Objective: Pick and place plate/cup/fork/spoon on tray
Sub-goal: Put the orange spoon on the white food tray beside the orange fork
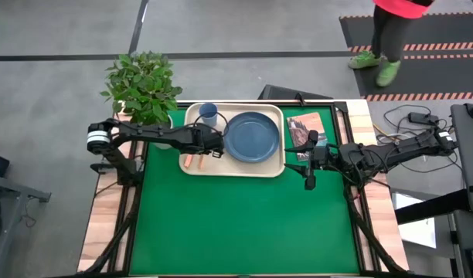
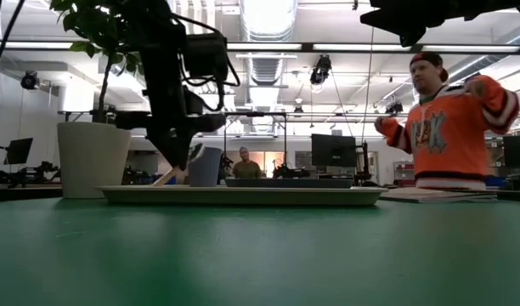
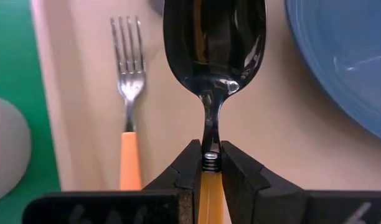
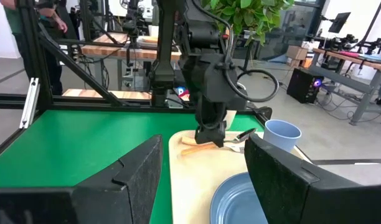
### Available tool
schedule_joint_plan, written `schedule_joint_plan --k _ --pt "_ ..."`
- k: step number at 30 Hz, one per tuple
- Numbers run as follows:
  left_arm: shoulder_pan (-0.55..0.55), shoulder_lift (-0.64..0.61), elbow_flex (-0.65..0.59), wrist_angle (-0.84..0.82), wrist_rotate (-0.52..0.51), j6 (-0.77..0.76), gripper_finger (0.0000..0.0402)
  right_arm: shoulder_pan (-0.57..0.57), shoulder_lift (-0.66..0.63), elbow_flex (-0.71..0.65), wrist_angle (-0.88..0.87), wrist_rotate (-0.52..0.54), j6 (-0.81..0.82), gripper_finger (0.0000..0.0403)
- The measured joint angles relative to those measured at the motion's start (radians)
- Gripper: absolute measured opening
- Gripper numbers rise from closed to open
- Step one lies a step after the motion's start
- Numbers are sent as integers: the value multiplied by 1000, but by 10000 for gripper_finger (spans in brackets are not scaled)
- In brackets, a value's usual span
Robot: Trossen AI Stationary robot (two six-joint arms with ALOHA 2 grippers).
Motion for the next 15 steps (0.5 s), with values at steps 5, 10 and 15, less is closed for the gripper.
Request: schedule_joint_plan --k 5,10,15 --pt "17 24 -1 25 3 7 29 0 0 0 0 0 0 215" --pt "29 26 -9 26 2 0 29 0 0 0 0 0 -1 215" --pt "36 26 -9 29 0 -17 30 0 0 0 0 0 -3 215"
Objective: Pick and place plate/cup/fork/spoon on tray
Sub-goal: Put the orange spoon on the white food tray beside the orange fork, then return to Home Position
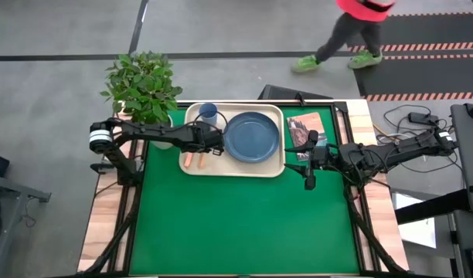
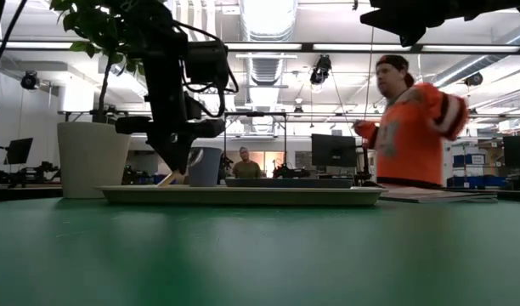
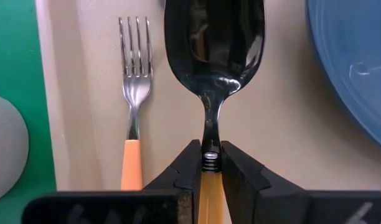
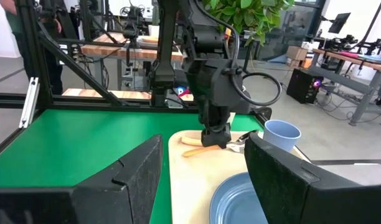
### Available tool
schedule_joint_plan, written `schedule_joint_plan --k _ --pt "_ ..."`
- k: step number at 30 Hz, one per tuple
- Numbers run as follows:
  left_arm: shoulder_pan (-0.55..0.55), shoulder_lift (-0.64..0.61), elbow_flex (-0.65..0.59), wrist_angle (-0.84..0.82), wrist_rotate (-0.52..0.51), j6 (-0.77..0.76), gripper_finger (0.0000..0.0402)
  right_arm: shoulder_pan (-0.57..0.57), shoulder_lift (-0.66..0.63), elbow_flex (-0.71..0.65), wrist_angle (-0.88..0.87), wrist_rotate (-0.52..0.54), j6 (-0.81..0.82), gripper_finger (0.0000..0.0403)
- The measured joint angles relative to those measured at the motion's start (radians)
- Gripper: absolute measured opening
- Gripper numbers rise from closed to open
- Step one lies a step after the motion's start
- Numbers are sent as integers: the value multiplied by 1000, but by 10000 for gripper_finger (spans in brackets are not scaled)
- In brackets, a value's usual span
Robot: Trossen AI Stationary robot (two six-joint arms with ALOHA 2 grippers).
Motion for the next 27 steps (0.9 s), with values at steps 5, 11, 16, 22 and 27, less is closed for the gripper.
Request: schedule_joint_plan --k 5,11,16,22,27 --pt "2 0 -1 0 -6 -4 53 0 0 0 0 0 0 215" --pt "2 0 -1 0 -21 -4 83 0 0 0 0 0 1 215" --pt "-4 -8 1 -1 -6 37 88 0 0 0 -4 0 1 215" --pt "-28 -60 0 -39 32 70 88 0 0 0 -22 0 3 215" --pt "-63 -114 -6 -101 31 100 89 0 0 0 -25 1 3 215"
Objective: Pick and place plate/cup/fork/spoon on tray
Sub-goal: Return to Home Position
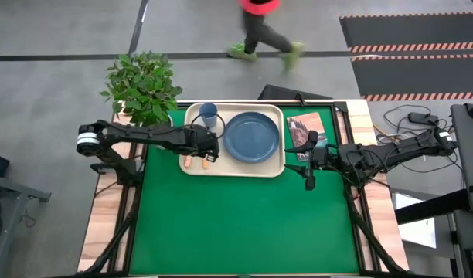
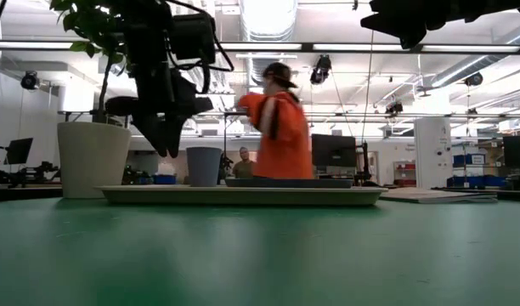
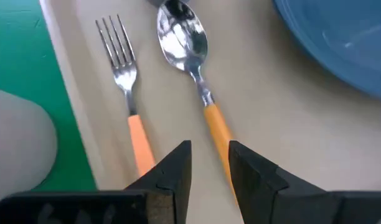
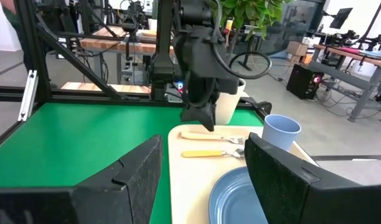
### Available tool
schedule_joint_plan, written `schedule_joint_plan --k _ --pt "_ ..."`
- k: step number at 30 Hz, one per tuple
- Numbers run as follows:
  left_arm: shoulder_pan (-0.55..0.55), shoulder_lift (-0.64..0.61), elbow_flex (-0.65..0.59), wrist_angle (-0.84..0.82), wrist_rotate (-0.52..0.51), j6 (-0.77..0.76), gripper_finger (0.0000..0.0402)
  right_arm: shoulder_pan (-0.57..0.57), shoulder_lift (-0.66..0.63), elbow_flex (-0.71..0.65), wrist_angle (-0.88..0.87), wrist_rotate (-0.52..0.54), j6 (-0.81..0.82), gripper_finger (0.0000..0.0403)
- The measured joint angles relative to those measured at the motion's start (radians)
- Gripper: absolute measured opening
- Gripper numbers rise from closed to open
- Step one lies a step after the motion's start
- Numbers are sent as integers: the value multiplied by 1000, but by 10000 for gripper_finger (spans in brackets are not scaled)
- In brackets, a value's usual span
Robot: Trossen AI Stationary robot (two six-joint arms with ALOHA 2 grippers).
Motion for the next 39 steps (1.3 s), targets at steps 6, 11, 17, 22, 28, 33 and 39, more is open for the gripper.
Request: schedule_joint_plan --k 6,11,17,22,28,33,39 --pt "-66 -51 -28 -32 0 51 89 0 0 0 -9 0 -14 215" --pt "-219 -95 -30 40 -1 289 89 2 -21 1 -81 -10 -64 215" --pt "-392 -222 -65 293 -24 585 84 2 -113 -33 -102 -50 -97 215" --pt "-433 -416 -244 620 -24 779 47 2 -213 -96 -100 -65 -126 215" --pt "-424 -670 -513 908 -19 866 4 2 -336 -196 -100 -64 -154 215" --pt "-424 -874 -697 1018 -18 871 5 2 -453 -268 -93 -58 -171 215" --pt "-424 -1090 -844 1048 -18 877 1 2 -617 -321 -105 -55 -218 215"
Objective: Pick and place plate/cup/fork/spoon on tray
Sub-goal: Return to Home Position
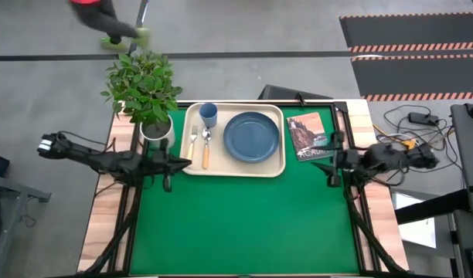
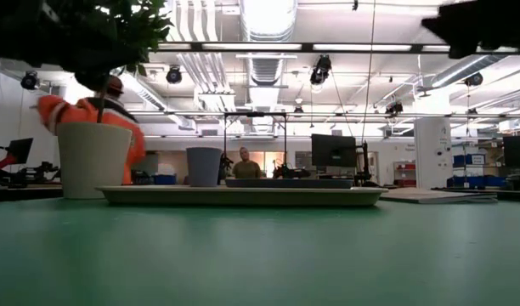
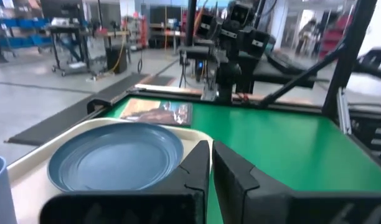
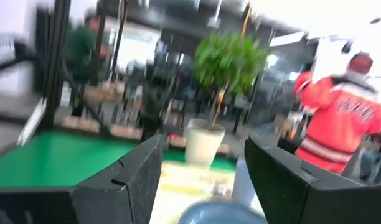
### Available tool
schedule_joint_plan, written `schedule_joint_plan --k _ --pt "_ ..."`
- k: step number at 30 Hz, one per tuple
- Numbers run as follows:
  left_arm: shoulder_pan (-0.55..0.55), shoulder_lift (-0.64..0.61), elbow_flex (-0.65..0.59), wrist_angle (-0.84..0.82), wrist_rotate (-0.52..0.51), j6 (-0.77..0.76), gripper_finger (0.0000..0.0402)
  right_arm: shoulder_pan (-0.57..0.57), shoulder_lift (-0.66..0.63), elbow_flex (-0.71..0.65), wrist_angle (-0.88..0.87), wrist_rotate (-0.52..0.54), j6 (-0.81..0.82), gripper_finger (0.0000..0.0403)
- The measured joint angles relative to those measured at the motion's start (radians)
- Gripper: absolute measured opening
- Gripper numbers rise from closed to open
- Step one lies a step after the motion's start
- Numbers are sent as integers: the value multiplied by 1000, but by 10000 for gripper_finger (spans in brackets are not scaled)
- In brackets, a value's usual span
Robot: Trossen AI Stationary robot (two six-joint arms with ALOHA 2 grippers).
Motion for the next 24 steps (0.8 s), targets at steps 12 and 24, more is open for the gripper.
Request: schedule_joint_plan --k 12,24 --pt "0 -333 -180 -26 125 62 0 0 -65 -111 107 36 -123 215" --pt "0 -396 -181 -32 101 272 0 0 -50 -164 188 60 -36 215"
